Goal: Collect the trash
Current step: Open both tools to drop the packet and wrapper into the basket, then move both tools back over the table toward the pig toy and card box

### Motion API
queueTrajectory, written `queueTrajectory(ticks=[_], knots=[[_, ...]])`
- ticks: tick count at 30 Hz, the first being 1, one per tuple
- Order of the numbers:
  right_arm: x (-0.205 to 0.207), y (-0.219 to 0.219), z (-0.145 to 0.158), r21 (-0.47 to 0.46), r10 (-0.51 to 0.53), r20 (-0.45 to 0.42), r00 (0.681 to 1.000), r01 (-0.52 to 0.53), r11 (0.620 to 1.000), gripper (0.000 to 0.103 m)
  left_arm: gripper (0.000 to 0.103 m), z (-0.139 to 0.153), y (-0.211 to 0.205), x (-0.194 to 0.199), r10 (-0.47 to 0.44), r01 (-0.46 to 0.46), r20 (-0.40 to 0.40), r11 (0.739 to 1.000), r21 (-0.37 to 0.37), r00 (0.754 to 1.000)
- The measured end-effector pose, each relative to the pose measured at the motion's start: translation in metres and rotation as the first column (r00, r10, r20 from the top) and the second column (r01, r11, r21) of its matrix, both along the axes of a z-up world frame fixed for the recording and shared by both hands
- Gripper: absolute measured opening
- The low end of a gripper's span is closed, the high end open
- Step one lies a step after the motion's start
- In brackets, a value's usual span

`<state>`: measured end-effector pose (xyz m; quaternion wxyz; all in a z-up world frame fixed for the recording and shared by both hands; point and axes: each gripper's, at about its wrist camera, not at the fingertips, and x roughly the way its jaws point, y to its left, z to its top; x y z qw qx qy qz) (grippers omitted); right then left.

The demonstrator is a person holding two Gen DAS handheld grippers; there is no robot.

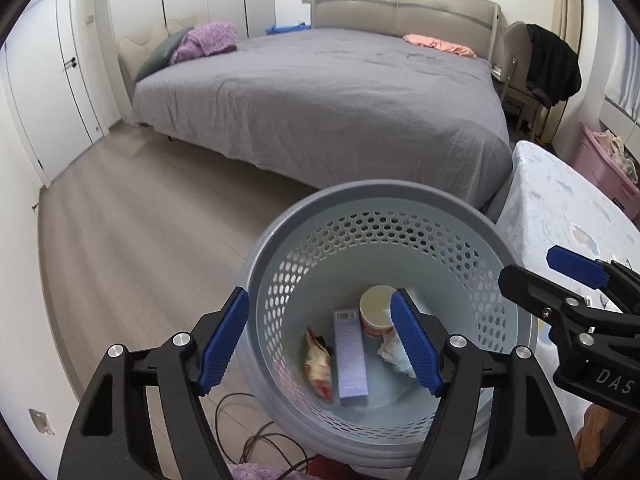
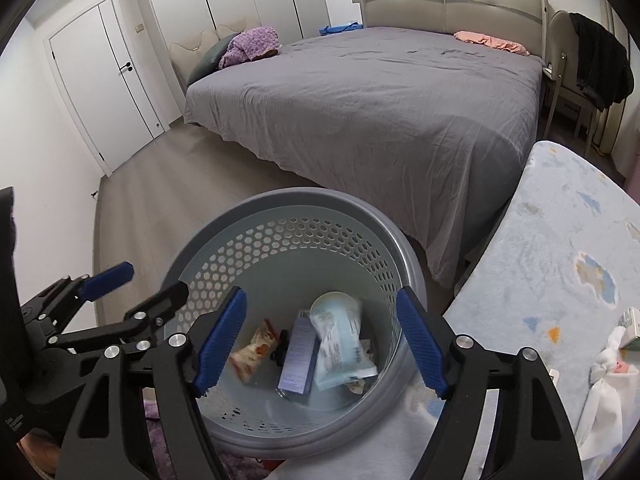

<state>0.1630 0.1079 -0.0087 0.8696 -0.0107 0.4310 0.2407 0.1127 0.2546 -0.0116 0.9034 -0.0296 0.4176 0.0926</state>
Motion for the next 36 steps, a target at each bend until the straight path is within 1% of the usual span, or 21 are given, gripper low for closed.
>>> queueTrajectory(ticks=[16,22,28,36], knots=[[-0.008,-0.008,-0.002,0.002,-0.027,-0.005,1.0,0.027,1.0,0.074,0.072,0.004,0.002,-0.003,0.018,-0.018,0.003,1.0,-0.002,1.0],[-0.017,-0.015,0.002,0.004,-0.044,0.003,0.999,0.044,0.999,0.074,0.074,0.009,-0.001,-0.01,0.023,-0.023,0.017,1.0,0.01,1.0],[-0.03,-0.027,0.011,0.005,-0.07,0.022,0.997,0.07,0.998,0.074,0.076,0.018,-0.009,-0.02,0.018,-0.019,0.033,1.0,0.015,0.999],[-0.057,-0.054,0.021,0.006,-0.117,0.048,0.992,0.117,0.993,0.074,0.079,0.031,-0.031,-0.036,-0.015,0.014,0.061,1.0,0.017,0.998]])
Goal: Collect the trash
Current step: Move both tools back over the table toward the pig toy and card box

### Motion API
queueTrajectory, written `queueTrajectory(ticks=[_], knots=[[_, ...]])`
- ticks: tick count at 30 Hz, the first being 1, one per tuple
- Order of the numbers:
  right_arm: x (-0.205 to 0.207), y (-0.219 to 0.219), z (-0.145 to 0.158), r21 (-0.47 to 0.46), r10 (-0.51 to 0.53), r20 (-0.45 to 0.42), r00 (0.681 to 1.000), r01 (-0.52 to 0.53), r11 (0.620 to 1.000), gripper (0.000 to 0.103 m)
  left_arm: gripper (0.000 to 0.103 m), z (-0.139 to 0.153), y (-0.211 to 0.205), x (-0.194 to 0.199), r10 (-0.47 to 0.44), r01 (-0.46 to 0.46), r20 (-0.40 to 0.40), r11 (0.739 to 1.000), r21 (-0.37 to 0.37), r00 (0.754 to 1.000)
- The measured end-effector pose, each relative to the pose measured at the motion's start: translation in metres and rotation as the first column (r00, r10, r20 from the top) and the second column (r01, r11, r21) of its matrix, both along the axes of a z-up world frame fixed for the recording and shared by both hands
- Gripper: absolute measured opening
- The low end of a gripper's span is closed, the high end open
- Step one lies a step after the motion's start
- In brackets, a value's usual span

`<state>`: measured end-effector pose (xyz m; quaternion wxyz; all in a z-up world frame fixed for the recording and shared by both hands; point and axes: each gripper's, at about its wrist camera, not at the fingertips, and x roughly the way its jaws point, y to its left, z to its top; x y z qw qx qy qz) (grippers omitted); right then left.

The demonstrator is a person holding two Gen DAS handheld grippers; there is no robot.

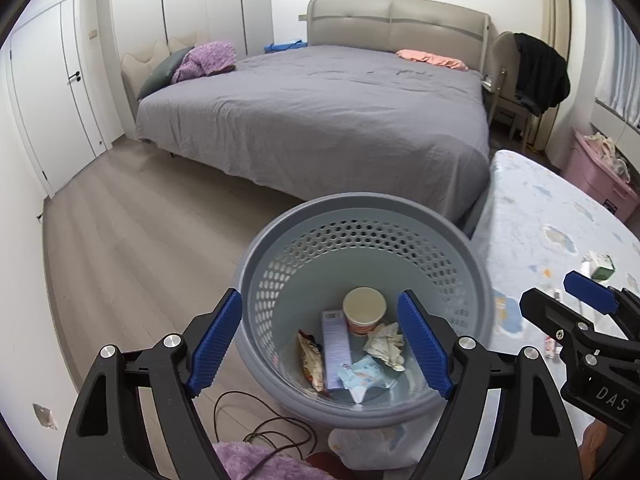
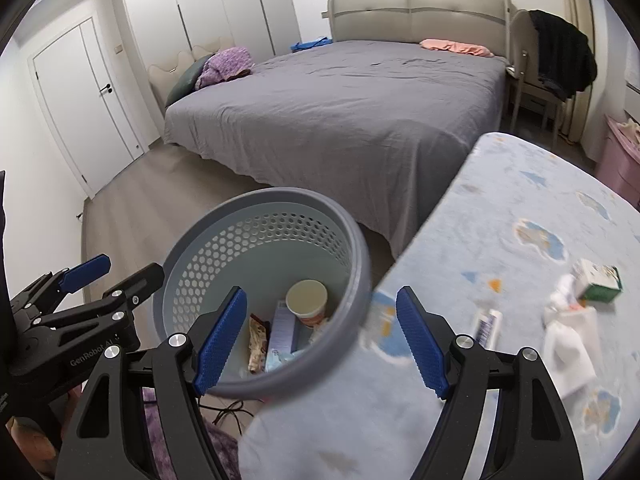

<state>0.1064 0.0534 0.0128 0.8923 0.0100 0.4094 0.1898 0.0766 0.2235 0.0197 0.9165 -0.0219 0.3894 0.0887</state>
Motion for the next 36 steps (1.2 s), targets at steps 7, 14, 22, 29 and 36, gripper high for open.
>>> queueTrajectory(ticks=[7,14,22,29,36], knots=[[-0.027,-0.039,0.003,-0.013,-0.066,0.012,0.998,0.066,0.998,0.074,0.079,0.002,-0.035,-0.012,-0.067,0.067,0.003,0.998,-0.006,0.998],[-0.051,-0.09,0.009,-0.008,-0.15,0.031,0.988,0.15,0.989,0.074,0.079,0.004,-0.074,-0.02,-0.128,0.128,0.006,0.992,-0.015,0.992],[-0.074,-0.155,0.01,-0.008,-0.251,0.036,0.967,0.251,0.968,0.074,0.079,0.01,-0.12,-0.024,-0.192,0.192,0.02,0.981,-0.028,0.981],[-0.087,-0.209,0.007,-0.021,-0.338,0.031,0.941,0.339,0.941,0.074,0.079,0.011,-0.152,-0.025,-0.234,0.235,0.013,0.972,-0.028,0.972],[-0.091,-0.248,0.0,-0.01,-0.399,0.03,0.917,0.399,0.917,0.074,0.079,0.013,-0.181,-0.027,-0.27,0.27,0.011,0.963,-0.012,0.963]])
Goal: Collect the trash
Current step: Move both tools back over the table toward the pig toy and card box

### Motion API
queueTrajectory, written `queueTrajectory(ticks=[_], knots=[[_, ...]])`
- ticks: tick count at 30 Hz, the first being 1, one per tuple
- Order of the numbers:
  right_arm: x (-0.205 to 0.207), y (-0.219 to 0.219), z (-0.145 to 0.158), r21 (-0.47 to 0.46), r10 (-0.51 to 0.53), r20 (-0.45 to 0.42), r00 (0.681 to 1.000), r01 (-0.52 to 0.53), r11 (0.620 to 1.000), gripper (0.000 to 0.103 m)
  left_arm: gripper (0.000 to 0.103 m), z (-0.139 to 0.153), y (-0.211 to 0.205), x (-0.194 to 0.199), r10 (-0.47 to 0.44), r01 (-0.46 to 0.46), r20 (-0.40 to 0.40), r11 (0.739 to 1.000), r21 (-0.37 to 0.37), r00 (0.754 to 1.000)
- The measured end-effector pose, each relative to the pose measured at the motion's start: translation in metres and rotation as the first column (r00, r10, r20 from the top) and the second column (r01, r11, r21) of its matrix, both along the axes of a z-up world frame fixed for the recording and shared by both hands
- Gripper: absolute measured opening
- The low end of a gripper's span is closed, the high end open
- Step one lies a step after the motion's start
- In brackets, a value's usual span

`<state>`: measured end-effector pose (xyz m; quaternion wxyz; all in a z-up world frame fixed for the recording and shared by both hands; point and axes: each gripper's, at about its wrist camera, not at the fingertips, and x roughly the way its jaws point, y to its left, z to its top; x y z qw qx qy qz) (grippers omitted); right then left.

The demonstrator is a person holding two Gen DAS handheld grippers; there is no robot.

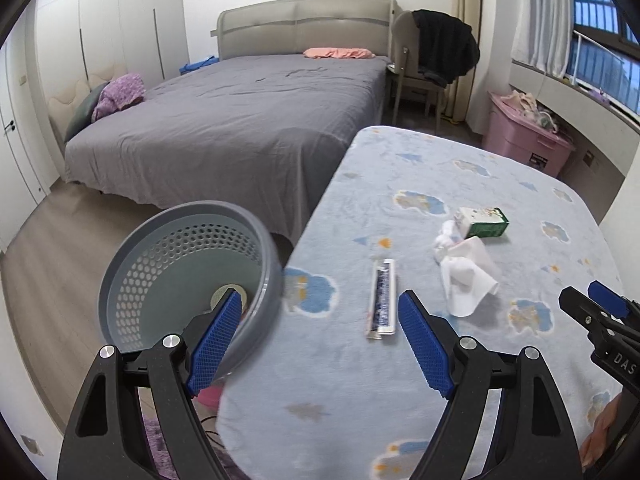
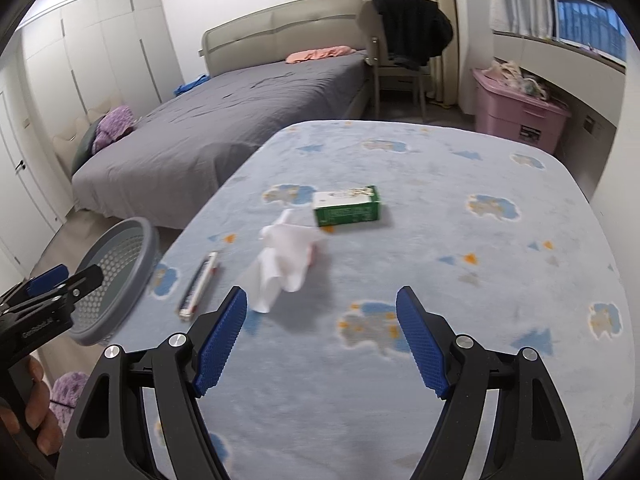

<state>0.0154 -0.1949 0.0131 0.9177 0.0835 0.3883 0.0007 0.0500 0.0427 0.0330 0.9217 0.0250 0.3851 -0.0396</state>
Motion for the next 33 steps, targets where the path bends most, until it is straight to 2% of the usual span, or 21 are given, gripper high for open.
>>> queueTrajectory(ticks=[6,13,25,33], knots=[[0.004,-0.021,-0.012,0.005,-0.018,-0.016,1.0,0.018,1.0,0.074,0.079,-0.007,-0.022,0.003,-0.019,0.019,-0.018,1.0,0.014,1.0],[0.027,-0.023,-0.022,0.003,0.016,-0.046,0.999,-0.016,1.0,0.074,0.079,-0.019,-0.032,0.014,-0.015,0.016,-0.044,1.0,0.018,0.999],[0.088,0.015,-0.035,-0.001,0.109,-0.083,0.991,-0.11,0.994,0.074,0.079,-0.039,-0.014,0.04,0.05,-0.048,-0.072,0.998,0.038,0.996],[0.103,0.023,-0.046,-0.014,0.112,-0.112,0.987,-0.114,0.993,0.074,0.079,-0.047,0.006,0.051,0.091,-0.088,-0.087,0.996,0.031,0.992]])
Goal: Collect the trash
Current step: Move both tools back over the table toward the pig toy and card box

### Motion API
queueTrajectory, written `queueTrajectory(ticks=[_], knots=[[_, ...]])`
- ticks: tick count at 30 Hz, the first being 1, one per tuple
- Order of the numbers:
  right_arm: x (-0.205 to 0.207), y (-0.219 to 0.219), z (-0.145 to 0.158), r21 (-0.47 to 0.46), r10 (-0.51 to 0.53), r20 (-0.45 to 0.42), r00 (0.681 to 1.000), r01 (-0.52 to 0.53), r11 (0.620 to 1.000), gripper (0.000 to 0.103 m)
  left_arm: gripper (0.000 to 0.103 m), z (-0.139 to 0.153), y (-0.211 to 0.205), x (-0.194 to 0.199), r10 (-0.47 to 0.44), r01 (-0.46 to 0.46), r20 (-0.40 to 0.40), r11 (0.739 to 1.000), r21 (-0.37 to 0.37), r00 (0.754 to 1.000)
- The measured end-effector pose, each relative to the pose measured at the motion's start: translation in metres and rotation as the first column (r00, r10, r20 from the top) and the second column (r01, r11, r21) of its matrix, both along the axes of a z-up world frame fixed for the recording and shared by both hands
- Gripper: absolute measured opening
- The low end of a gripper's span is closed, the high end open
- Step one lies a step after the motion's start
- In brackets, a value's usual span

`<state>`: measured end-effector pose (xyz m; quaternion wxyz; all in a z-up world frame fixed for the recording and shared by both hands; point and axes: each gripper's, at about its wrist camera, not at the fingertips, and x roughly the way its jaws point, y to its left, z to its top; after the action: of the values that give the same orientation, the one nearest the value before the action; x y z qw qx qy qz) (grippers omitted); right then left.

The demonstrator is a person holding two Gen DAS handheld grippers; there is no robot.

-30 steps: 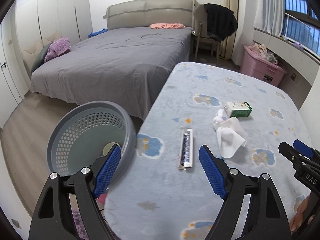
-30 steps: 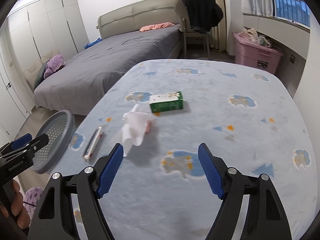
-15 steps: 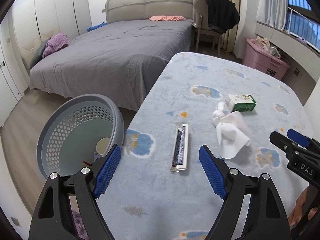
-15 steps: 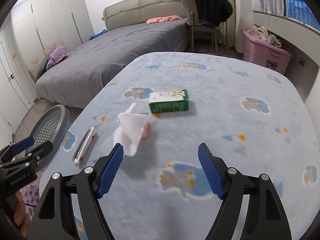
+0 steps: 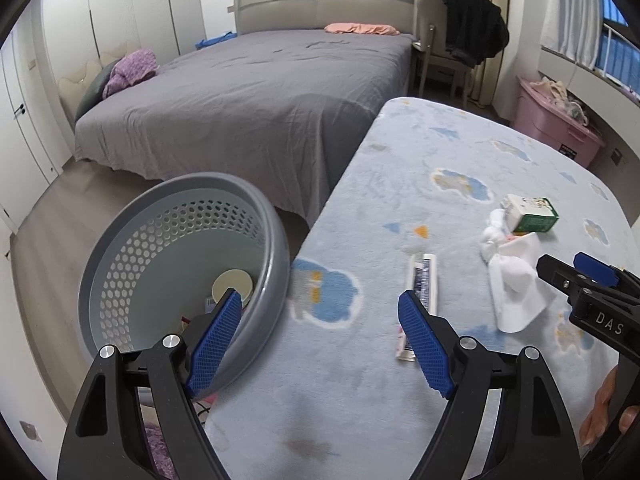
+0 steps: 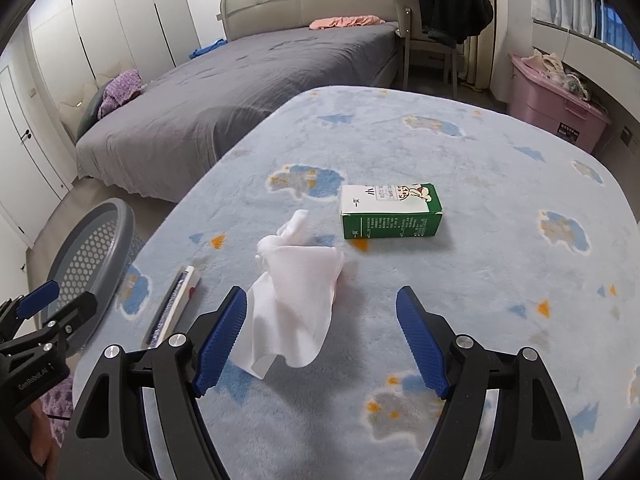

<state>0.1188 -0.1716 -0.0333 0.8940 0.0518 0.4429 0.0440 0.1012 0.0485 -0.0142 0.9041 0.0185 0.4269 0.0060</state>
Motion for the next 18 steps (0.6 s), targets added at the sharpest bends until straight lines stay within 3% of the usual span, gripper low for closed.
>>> queueTrajectory(ticks=[18], knots=[[-0.001,-0.047,-0.008,-0.064,-0.114,-0.004,0.993,0.113,0.991,0.074,0.079,-0.005,0.016,0.007,0.021,-0.021,-0.001,1.0,-0.017,1.0]])
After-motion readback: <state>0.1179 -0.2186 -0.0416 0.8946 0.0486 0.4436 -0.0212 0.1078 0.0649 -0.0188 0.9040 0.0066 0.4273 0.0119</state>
